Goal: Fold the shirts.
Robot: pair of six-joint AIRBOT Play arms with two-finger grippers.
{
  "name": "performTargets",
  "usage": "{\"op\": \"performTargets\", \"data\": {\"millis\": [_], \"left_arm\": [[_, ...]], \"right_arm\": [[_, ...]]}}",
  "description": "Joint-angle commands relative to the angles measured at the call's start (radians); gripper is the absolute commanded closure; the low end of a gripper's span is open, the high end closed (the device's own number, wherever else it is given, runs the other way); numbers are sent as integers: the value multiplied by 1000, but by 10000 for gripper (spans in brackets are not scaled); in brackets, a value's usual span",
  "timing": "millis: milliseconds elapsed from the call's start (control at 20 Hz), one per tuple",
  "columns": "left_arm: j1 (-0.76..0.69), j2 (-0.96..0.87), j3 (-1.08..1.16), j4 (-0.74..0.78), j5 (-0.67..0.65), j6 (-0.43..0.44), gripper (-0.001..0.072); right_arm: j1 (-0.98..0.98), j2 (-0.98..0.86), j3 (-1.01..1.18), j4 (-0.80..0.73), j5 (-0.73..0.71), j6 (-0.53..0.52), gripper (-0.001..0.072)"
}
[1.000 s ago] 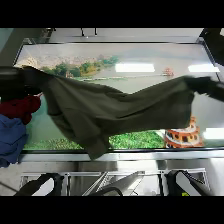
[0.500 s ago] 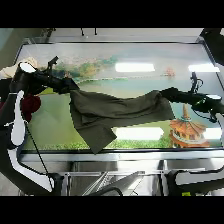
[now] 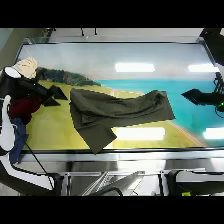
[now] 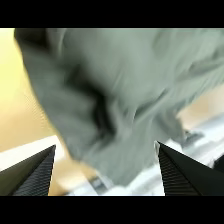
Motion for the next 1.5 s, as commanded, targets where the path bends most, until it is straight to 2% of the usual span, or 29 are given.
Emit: {"op": "performTargets", "data": {"millis": [0,150,250,350,450,500,550,600,650,700,1050,1100,1150,1450], "left_arm": [[-2,108,-336,24,114,46,21],[-37,124,-500,10,213,70,21],[-67,124,-570,-72,294,122,21],[-97,123,-603,-154,383,153,20],[-113,123,-602,-161,420,155,22],[-111,123,-590,-156,417,155,84],[-104,123,-575,-157,417,155,255],[-97,123,-559,-157,418,155,397],[-89,123,-541,-157,418,157,524],[-88,123,-525,-158,417,163,616],[-95,98,-499,-156,354,196,610],[-90,85,-499,-156,334,196,476],[-81,72,-498,-157,311,196,298],[56,57,-507,-158,306,196,282]], "right_arm": [[-31,-34,2,-85,16,31,280],[-16,-70,2,-85,24,30,280],[-16,-84,2,-85,39,30,281],[-16,-92,2,-86,43,30,281],[-15,-98,2,-86,51,30,280],[-15,-101,2,-86,53,29,281],[-15,-105,2,-86,53,27,281],[-13,-110,2,-86,53,26,281],[-11,-114,2,-86,53,26,281],[-10,-119,2,-86,53,26,281],[-4,-154,2,-86,69,26,279],[-4,-153,2,-85,69,26,279],[-3,-154,2,-86,69,26,279],[-4,-154,2,-86,68,23,280]]}}
